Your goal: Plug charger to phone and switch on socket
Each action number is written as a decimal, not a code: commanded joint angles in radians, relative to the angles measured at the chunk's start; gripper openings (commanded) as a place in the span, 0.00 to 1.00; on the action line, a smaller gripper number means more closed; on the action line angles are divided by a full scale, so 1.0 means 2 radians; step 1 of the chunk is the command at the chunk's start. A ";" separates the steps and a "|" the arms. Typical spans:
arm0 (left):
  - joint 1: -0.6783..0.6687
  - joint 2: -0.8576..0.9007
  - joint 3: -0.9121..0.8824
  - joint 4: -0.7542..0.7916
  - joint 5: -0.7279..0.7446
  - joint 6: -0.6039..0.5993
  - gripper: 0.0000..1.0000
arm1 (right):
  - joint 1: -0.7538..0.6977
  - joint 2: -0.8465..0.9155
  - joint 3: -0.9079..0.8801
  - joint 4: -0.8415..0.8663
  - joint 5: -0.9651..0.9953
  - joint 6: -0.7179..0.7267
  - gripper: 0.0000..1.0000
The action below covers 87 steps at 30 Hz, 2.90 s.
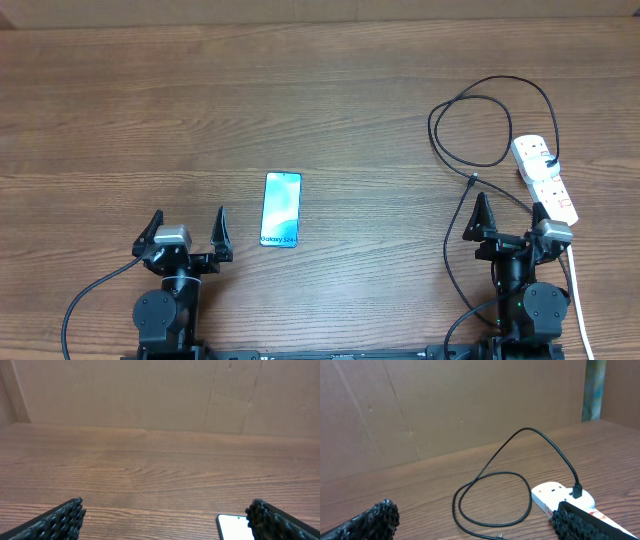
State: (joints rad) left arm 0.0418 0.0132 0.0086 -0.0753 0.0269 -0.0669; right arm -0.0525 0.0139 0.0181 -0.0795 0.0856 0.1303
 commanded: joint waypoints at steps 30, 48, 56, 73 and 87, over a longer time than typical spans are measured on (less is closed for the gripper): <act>0.002 -0.004 -0.002 0.000 0.007 0.011 1.00 | -0.001 -0.005 -0.005 0.002 0.000 -0.002 1.00; 0.002 -0.004 -0.002 0.000 0.007 0.011 1.00 | -0.001 -0.005 -0.005 0.002 0.000 -0.002 1.00; 0.002 -0.004 -0.002 0.000 0.007 0.011 1.00 | -0.001 -0.005 -0.005 0.002 0.000 -0.002 1.00; 0.002 -0.004 -0.002 0.000 0.007 0.011 0.99 | -0.001 -0.005 -0.005 0.002 0.000 -0.002 1.00; 0.002 -0.004 -0.002 0.010 -0.014 0.010 1.00 | -0.001 -0.005 -0.005 0.002 0.000 -0.002 1.00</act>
State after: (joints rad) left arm 0.0418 0.0132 0.0086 -0.0669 0.0185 -0.0669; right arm -0.0525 0.0139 0.0181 -0.0795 0.0853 0.1307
